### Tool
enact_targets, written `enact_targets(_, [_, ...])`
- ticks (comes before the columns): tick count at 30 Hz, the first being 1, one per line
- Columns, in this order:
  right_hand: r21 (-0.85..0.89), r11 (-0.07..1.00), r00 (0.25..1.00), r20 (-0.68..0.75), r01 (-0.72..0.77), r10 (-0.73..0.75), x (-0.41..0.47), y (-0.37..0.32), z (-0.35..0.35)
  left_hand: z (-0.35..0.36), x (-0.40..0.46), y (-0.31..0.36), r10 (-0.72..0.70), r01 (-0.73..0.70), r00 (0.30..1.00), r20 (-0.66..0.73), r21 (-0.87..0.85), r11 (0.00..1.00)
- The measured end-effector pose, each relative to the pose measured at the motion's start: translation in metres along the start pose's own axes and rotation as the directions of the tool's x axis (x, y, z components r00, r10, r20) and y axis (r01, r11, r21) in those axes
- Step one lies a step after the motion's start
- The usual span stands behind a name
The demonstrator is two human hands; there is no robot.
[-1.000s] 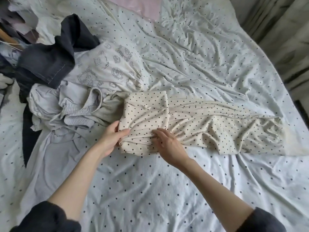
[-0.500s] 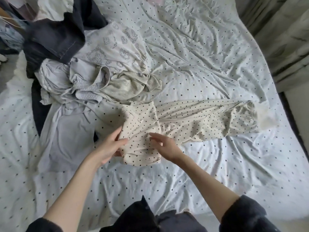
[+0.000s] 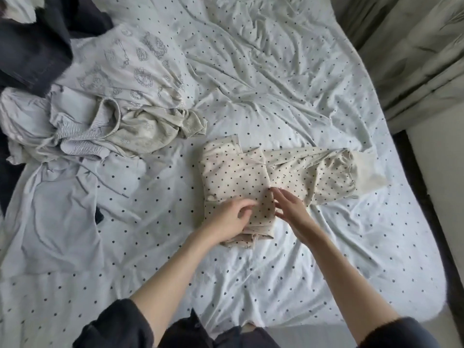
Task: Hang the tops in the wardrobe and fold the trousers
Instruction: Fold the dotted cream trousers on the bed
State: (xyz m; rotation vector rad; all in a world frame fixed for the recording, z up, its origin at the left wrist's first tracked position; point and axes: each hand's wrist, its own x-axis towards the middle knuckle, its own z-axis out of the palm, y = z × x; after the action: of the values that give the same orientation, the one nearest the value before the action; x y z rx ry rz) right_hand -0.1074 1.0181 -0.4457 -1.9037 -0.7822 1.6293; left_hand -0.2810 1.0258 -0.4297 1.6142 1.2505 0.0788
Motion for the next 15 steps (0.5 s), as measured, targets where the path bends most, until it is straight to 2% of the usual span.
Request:
enact_targets(1, [-0.064,0.998,0.999,-0.026,0.019,-0.021,0.002,0.0,0.001,-0.005,0.0,-0.013,-0.042,0.037,0.992,-0.122,-0.045,0.998])
enact_targets(3, [-0.132,0.989,0.994,-0.071,0.073,-0.083,0.007,0.0,0.003,-0.011,-0.001,-0.038,-0.161,0.137,0.92,-0.358,-0.092,0.986])
enact_targets(5, [-0.192,0.976,0.989,-0.088,0.099,-0.117,0.014,-0.003,0.008,-0.019,0.001,-0.053,-0.296,0.244,0.832,-0.47,-0.169,0.955])
enact_targets(6, [-0.214,0.974,0.991,-0.097,0.07,-0.092,0.02,-0.003,0.01,-0.021,0.004,-0.056,-0.362,0.284,0.807,-0.466,-0.231,0.931])
enact_targets(8, [-0.236,0.972,0.995,-0.091,0.011,-0.033,0.03,-0.006,0.013,-0.021,0.01,-0.057,-0.458,0.302,0.812,-0.362,-0.411,0.86])
enact_targets(10, [-0.337,0.941,0.994,-0.094,0.027,-0.062,0.038,-0.007,0.013,-0.016,0.014,-0.057,-0.513,0.316,0.815,-0.269,-0.535,0.783])
enact_targets(13, [-0.433,0.89,0.968,-0.124,0.144,-0.217,0.04,-0.012,0.013,-0.009,0.017,-0.061,-0.548,0.371,0.815,-0.189,-0.555,0.744])
enact_targets(15, [-0.447,0.882,0.957,-0.163,0.146,-0.241,0.041,-0.009,0.01,-0.005,0.014,-0.06,-0.563,0.399,0.816,-0.129,-0.579,0.711])
